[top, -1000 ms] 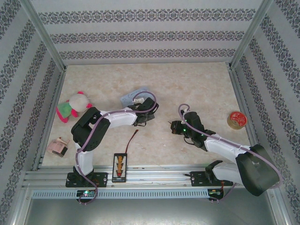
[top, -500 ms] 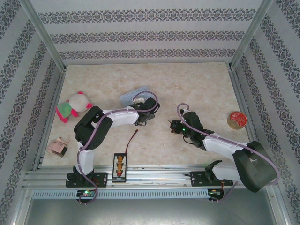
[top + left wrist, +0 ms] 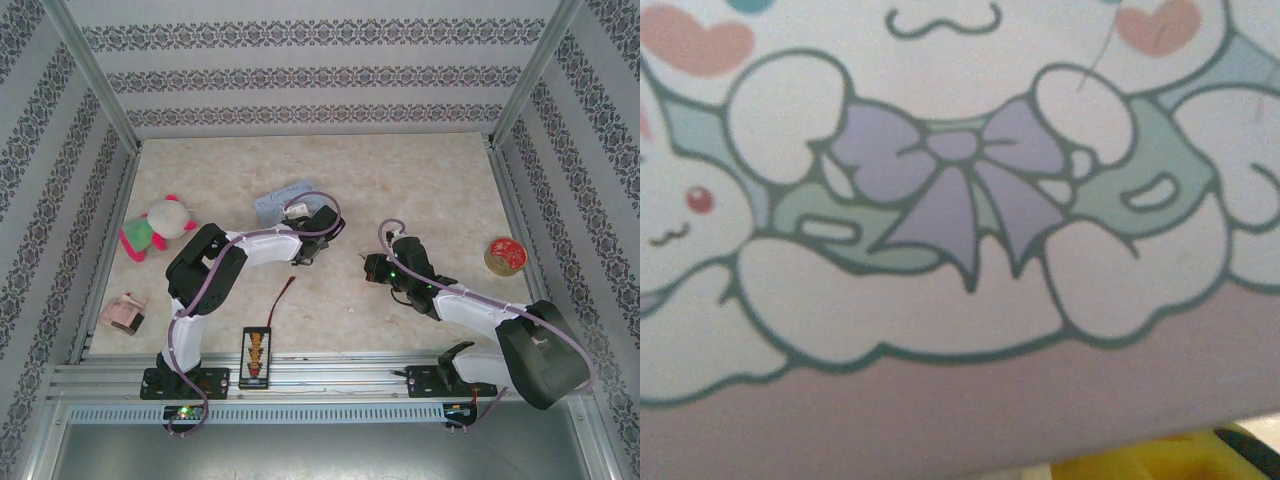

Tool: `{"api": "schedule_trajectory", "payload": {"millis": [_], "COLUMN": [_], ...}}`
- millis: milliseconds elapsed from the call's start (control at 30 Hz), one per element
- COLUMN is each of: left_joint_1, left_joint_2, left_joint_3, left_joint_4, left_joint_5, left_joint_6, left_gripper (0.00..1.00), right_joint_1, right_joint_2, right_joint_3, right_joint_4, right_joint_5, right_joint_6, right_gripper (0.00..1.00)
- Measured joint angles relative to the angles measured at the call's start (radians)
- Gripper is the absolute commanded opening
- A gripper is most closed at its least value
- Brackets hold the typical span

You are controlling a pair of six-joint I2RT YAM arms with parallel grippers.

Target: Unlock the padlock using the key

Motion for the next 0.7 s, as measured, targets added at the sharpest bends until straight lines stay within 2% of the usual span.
{"api": "schedule_trajectory", "payload": {"millis": [133,267,400,700], "left_joint_1": [0.0,0.0,0.0,0.0], "left_joint_2": [0.0,0.003,0.013,0.034], "left_joint_3": [-0.002,-0.003,-0.003,-0.004], "left_joint_4": [0.015,0.024,0.035,0.069], "left_joint_5": [-0.025,-0.045,-0.059,-0.087], "left_joint_6": [0.019,0.032,0.04,0.07], "left_gripper": [0.42,0.47,0.45,0.13], "right_joint_1": [0.0,0.0,0.0,0.0], "right_joint_2": [0.016,0.037,0.045,0.062], "right_joint_3": [0.0,0.0,0.0,0.0], "right_joint_4": [0.01,0.019,0.035,0.053], "right_joint_5": [0.0,-0.003,-0.004,-0.004], "right_joint_6": [0.0,0.0,0.0,0.0], "right_gripper": [0.0,0.0,0.0,0.0]}}
